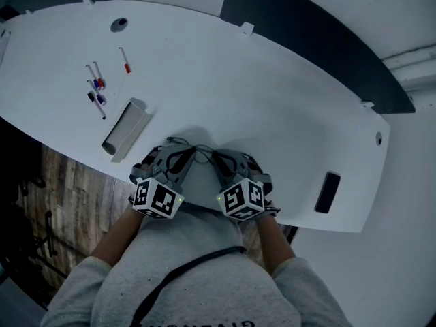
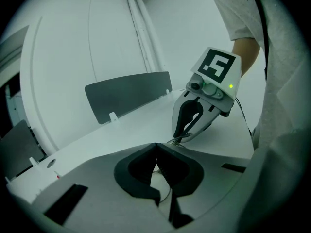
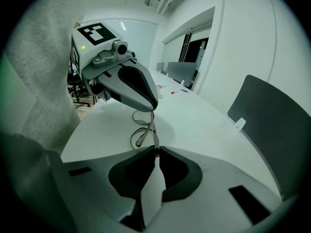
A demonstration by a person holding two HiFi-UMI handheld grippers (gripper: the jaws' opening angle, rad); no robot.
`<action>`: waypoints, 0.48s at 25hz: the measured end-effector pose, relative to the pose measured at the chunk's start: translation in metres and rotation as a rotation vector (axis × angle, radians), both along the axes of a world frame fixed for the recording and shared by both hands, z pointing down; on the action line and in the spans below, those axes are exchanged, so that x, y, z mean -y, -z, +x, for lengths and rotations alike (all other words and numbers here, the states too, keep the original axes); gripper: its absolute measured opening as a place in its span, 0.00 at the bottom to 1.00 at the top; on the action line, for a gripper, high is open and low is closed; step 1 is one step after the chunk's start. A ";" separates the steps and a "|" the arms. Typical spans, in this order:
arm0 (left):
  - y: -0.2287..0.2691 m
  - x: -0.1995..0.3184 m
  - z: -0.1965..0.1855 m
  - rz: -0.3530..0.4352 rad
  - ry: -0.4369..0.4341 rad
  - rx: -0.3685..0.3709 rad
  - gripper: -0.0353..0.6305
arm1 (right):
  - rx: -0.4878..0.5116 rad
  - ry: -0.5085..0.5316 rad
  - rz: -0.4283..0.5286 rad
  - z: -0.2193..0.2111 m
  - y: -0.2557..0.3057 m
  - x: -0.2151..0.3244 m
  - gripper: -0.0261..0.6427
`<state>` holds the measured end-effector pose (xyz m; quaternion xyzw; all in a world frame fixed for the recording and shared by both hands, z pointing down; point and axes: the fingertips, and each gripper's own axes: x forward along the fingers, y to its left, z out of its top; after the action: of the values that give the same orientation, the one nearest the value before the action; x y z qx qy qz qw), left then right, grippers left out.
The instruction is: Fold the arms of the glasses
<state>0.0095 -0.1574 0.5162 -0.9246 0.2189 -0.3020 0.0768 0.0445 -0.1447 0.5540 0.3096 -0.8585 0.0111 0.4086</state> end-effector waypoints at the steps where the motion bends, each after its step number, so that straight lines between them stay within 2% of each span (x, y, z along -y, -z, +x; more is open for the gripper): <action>1: -0.001 0.001 0.000 0.000 0.007 0.003 0.08 | 0.002 -0.002 0.000 0.000 0.000 0.000 0.10; 12: -0.010 0.012 -0.001 -0.019 0.036 0.002 0.08 | 0.016 -0.021 -0.005 -0.001 0.000 0.002 0.10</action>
<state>0.0084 -0.1690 0.5262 -0.9209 0.2324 -0.3065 0.0629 0.0437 -0.1462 0.5537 0.3177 -0.8583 0.0199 0.4024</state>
